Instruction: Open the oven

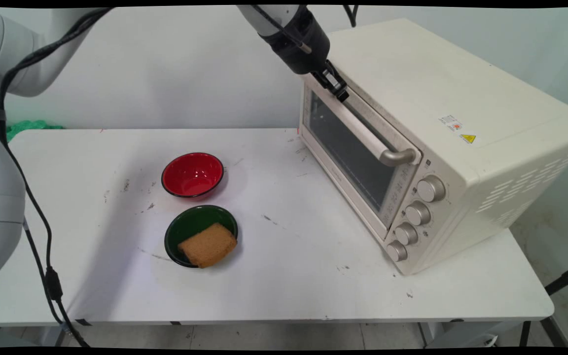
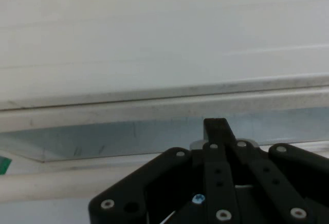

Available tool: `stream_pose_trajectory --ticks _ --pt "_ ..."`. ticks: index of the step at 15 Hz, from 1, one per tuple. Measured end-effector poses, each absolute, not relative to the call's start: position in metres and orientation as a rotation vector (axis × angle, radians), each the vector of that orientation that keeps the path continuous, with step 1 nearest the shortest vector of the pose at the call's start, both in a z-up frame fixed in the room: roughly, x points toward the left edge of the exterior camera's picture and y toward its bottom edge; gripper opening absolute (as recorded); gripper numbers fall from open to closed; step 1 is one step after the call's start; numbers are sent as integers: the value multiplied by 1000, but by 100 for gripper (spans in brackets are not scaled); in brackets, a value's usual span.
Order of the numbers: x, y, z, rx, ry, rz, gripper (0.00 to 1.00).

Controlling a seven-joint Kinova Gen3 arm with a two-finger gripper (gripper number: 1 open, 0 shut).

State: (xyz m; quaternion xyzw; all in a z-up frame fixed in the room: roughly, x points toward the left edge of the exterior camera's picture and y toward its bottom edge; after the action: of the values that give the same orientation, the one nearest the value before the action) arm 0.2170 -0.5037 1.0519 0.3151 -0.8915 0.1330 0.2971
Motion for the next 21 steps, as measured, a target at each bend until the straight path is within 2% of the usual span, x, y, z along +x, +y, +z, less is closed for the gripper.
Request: stream_pose_trajectory --ticks 11,21 --pt "245 -477 1045 828 -2442 348 0" --pt "291 -443 1016 803 -2493 345 0"
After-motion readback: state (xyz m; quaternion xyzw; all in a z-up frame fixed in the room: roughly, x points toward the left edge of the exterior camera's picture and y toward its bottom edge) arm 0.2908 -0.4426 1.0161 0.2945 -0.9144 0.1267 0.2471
